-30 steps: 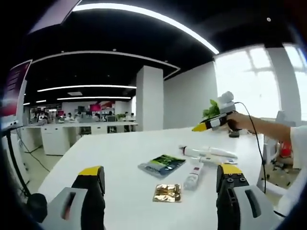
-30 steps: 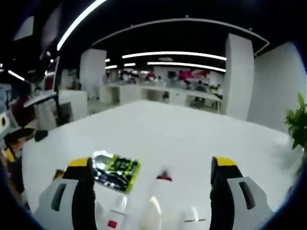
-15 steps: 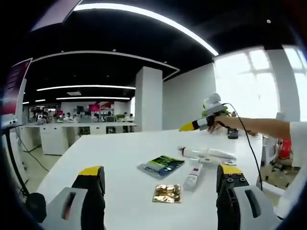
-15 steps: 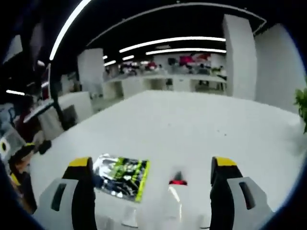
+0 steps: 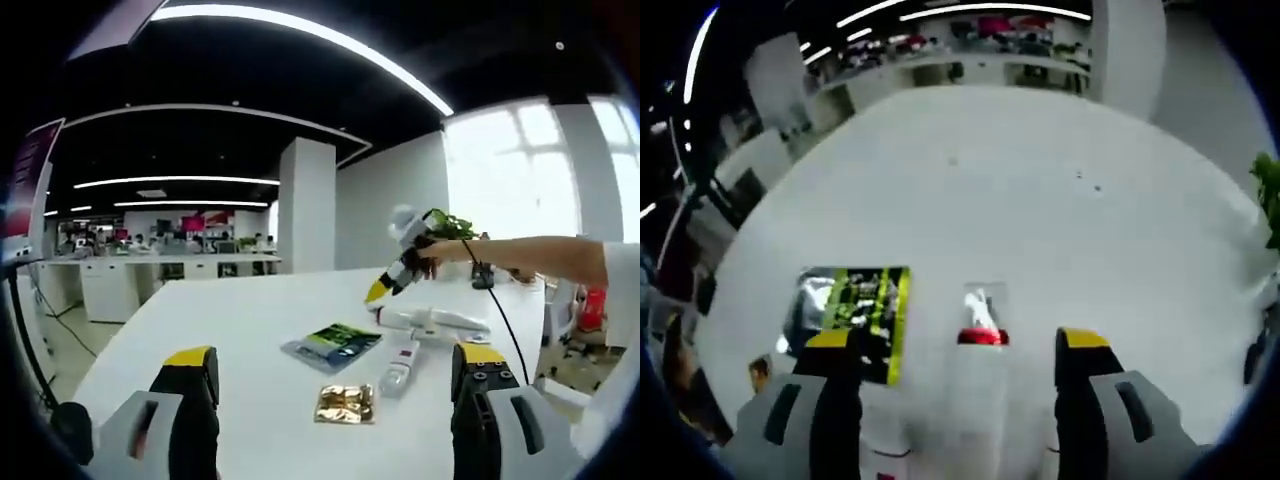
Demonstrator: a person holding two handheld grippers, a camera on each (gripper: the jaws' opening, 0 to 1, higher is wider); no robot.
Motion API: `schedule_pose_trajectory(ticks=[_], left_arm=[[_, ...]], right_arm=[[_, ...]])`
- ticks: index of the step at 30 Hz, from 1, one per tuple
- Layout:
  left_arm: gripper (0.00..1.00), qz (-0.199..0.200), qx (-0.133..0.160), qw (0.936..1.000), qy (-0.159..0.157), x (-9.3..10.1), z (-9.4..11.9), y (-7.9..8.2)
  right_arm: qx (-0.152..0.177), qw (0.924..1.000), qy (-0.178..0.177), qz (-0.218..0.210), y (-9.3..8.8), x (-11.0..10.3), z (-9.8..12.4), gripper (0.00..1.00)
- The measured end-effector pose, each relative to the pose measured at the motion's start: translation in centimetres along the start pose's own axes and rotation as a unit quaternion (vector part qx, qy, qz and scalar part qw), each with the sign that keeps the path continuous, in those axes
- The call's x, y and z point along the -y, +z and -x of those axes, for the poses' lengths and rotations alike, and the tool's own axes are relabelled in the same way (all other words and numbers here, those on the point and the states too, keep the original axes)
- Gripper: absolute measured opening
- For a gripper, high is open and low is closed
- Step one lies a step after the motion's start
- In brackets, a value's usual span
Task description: Arrange the skincare products in the storage area until every visible bottle or jar stands upright without overlapping.
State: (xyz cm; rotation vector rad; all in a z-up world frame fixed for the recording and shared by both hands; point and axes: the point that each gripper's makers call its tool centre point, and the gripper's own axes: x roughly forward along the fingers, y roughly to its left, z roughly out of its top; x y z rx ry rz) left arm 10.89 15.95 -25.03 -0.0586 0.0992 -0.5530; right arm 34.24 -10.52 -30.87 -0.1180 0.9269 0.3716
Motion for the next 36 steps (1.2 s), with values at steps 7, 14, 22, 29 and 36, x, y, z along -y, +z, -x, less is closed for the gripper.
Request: schedule_pose_trajectory(ticks=[7,14,22,29,36], left_arm=[[0.99,0.001,-0.007,0.9999,-0.01,0.4,-0.3,-0.4],[0.99,0.001,-0.011,0.9999,-0.011,0.4,-0.6,-0.6],[0.99,0.001,-0.016,0.9998,-0.014,0.6,-0.7,-0.9],[0.99,0.002,-0.02,0.9997,-0.013,0.7,-0.9,-1.2],[0.99,0.0,-0.027,0.9995,-0.013,0.6,-1.1,-1.6]], right_arm=[[-0.06,0.9981,-0.017,0.004,-2.0,0.5,-0.9,0.64],[-0.107,0.9927,-0.043,0.033,-2.5,1.6,-1.6,0.46],[-0.113,0.9919,-0.049,0.03,-2.8,1.6,-2.4,0.39],[-0.127,0.9898,-0.058,0.027,-2.4,2.6,-3.6,0.32],[-0.128,0.9896,-0.06,0.024,-1.9,2.2,-3.7,0.29]])
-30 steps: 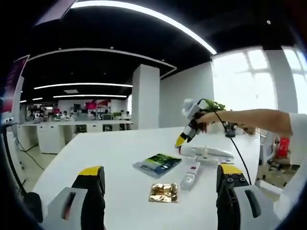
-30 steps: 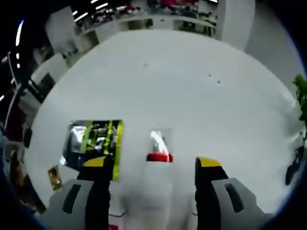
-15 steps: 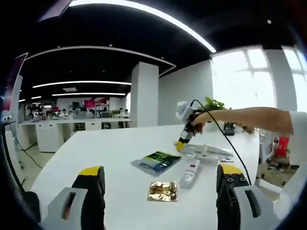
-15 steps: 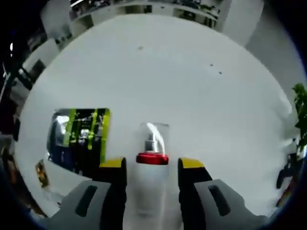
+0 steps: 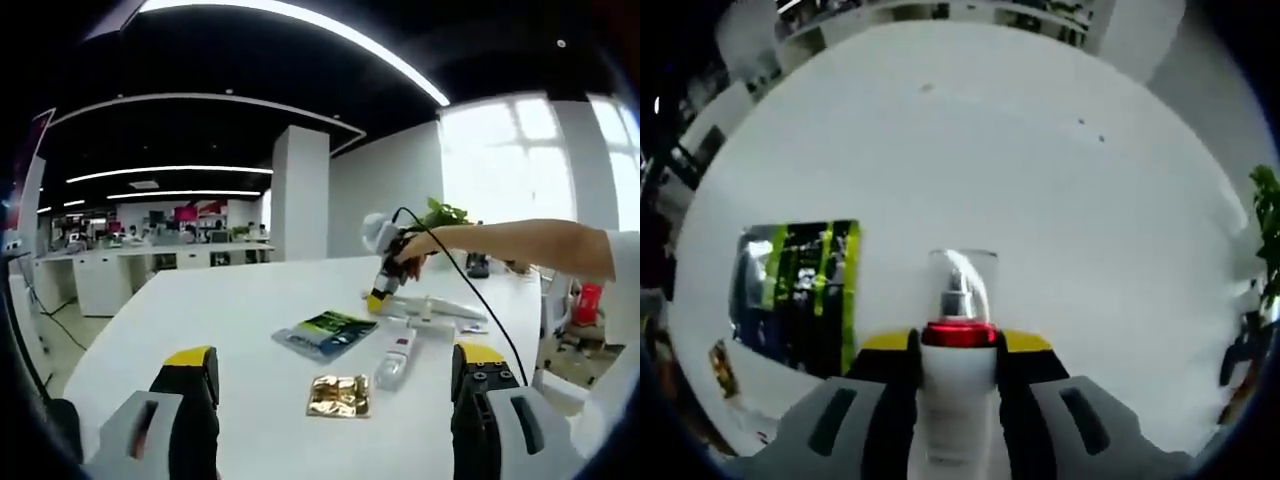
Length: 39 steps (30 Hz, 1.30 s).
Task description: Arrange the skincare products in the storage area until every visible bottle or jar stands upright without overlapping.
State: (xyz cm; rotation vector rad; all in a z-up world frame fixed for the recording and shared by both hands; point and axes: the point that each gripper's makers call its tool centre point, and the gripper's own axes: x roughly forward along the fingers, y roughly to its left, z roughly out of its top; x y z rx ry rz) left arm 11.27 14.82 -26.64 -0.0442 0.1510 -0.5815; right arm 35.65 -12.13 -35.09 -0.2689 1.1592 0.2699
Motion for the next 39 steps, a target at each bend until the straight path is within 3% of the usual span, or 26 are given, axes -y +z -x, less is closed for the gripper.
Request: schedule_pose_trajectory(ticks=[4,14,18,21,26,32,37,39], left_arm=[[0.99,0.002,-0.001,1.0,-0.002,0.0,0.0,-0.1],[0.99,0.004,-0.001,1.0,0.002,-0.3,0.1,-0.1],[0.99,0.005,0.001,1.0,0.004,-0.4,0.0,0.0],[0.99,0.004,-0.002,1.0,0.002,-0.4,-0.1,0.0],[0.99,0.005,0.0,1.0,0.003,-0.5,-0.1,0.1],[0.99,0.006,0.003,0.9999,0.007,-0.8,0.1,0.2],[0.99,0.006,0.003,0.9999,0.009,-0.9,0.1,0.2],[0.99,0.006,0.003,0.9999,0.009,-0.9,0.0,0.2]], right_arm=[[-0.005,0.9998,-0.005,-0.02,-0.9,-0.4,0.3,0.29],[-0.008,0.9987,-0.008,-0.049,-1.1,-0.3,0.1,0.26],[0.023,0.9993,-0.003,-0.031,-1.3,-0.9,0.4,0.26],[0.059,0.9973,0.01,-0.044,0.6,-0.5,1.2,0.26],[0.11,0.9932,0.01,-0.036,2.3,-0.3,3.1,0.25],[0.146,0.9892,0.007,-0.018,1.3,-1.3,4.6,0.25],[0.176,0.9844,0.004,-0.005,1.5,-1.4,5.1,0.25],[0.205,0.9788,0.008,-0.001,2.1,-1.5,5.9,0.25]])
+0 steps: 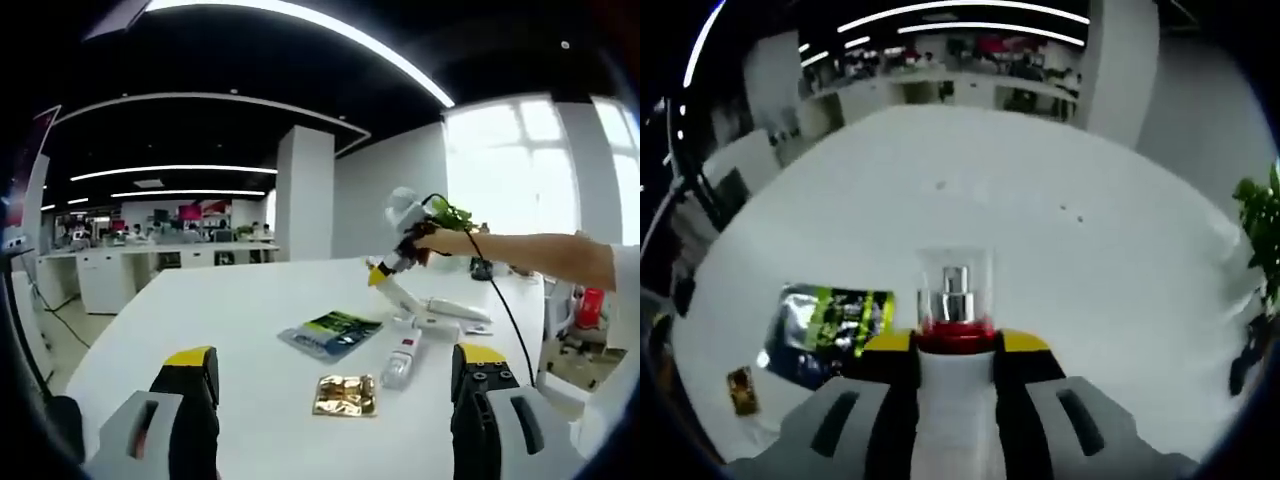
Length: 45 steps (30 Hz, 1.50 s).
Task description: Arrange the skincare products in the storage area until every visible bottle or jar stands upright without overlapping.
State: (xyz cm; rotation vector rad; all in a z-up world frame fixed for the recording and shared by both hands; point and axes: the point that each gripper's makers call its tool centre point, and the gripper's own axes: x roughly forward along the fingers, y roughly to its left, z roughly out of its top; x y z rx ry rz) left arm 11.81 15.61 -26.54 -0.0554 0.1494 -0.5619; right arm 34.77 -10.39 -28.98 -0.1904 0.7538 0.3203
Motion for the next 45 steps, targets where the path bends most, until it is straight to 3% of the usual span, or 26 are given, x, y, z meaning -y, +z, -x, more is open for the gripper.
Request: schedule_pose_trajectory(ticks=[6,13,16,17,19,20,24,28,35,41,45], left_arm=[[0.99,-0.001,-0.002,1.0,-0.004,0.2,-0.3,-0.2],[0.99,-0.002,-0.004,1.0,-0.008,0.6,-0.5,-0.4],[0.99,-0.001,-0.005,1.0,-0.008,0.6,-0.7,-0.5],[0.99,-0.001,-0.008,0.9999,-0.008,0.6,-0.8,-0.6],[0.99,-0.001,-0.009,0.9999,-0.008,0.6,-0.8,-0.7],[0.99,0.001,-0.009,0.9999,-0.009,0.6,-0.8,-0.7],[0.99,0.0,-0.009,0.9999,-0.007,0.7,-0.9,-0.7],[0.99,0.001,-0.015,0.9998,-0.011,1.0,-1.2,-1.0],[0.99,-0.002,-0.02,0.9996,-0.019,1.7,-1.4,-1.2],[0.99,-0.001,-0.02,0.9996,-0.018,1.7,-1.4,-1.2],[0.99,0.0,-0.021,0.9996,-0.019,1.8,-1.5,-1.3]], right_arm=[[0.023,0.9997,0.006,-0.003,0.4,-0.1,0.5,0.25],[0.133,0.991,-0.011,0.012,3.4,1.1,1.2,0.25],[0.175,0.9845,-0.008,0.004,4.0,1.3,1.7,0.25],[0.205,0.9787,0.0,0.0,4.4,1.5,1.8,0.25],[0.23,0.9728,-0.001,-0.031,4.4,2.2,1.8,0.25],[0.242,0.97,-0.007,-0.026,4.2,2.6,1.8,0.25],[0.264,0.964,-0.023,-0.023,3.8,3.9,1.5,0.25],[0.296,0.9535,-0.026,-0.05,4.3,5.2,1.7,0.25],[0.354,0.9332,-0.042,-0.042,5.0,6.3,2.6,0.25],[0.382,0.9219,-0.057,-0.03,4.4,6.6,2.5,0.25],[0.385,0.9207,-0.053,-0.038,4.0,6.5,2.6,0.25]])
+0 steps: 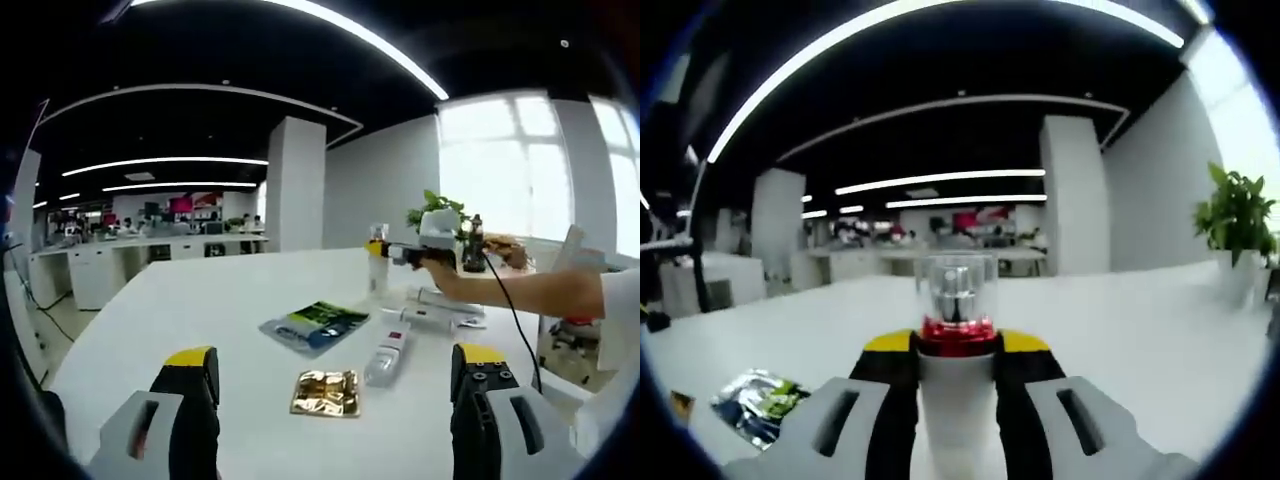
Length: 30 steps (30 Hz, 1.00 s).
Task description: Arrange the skincare products in the storage area until every visible bottle or jar stands upright without overlapping.
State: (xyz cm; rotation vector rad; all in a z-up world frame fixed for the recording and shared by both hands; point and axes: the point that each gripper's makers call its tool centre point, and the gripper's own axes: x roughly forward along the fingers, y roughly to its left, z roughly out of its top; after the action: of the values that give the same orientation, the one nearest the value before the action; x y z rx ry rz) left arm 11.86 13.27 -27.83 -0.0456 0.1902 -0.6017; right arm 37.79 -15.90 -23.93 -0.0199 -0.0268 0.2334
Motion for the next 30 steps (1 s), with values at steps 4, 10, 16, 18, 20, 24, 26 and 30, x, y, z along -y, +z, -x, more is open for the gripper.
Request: schedule_pose_trajectory(ticks=[4,10,16,18,20,24,26,30], left_arm=[[0.99,-0.001,-0.003,1.0,-0.002,0.1,-0.1,-0.1],[0.99,0.0,-0.003,1.0,-0.004,0.3,-0.2,-0.1],[0.99,0.001,-0.002,1.0,-0.006,0.4,-0.2,-0.1],[0.99,0.002,-0.001,1.0,-0.007,0.4,-0.2,0.0],[0.99,0.002,0.0,1.0,-0.008,0.4,-0.3,0.0],[0.99,0.001,-0.001,1.0,-0.008,0.4,-0.3,0.0],[0.99,0.001,-0.001,1.0,-0.009,0.5,-0.4,0.0],[0.99,0.001,-0.002,0.9999,-0.01,0.6,-0.5,-0.1]], right_arm=[[0.01,0.9999,-0.001,-0.01,0.2,0.1,0.1,0.25],[0.022,0.9997,-0.001,0.009,0.4,-0.4,0.7,0.26],[0.015,0.9997,-0.008,0.019,0.3,-0.5,1.0,0.27],[0.019,0.9994,-0.01,0.028,0.3,-0.6,1.1,0.28],[0.03,0.9979,-0.014,0.056,0.2,-0.6,1.0,0.29],[0.003,0.9967,-0.013,0.081,-0.8,-0.9,0.8,0.43],[0.003,0.999,-0.005,0.045,-1.1,-1.2,0.7,0.63],[-0.024,0.9997,-0.008,0.006,-1.4,-0.5,0.8,0.61]])
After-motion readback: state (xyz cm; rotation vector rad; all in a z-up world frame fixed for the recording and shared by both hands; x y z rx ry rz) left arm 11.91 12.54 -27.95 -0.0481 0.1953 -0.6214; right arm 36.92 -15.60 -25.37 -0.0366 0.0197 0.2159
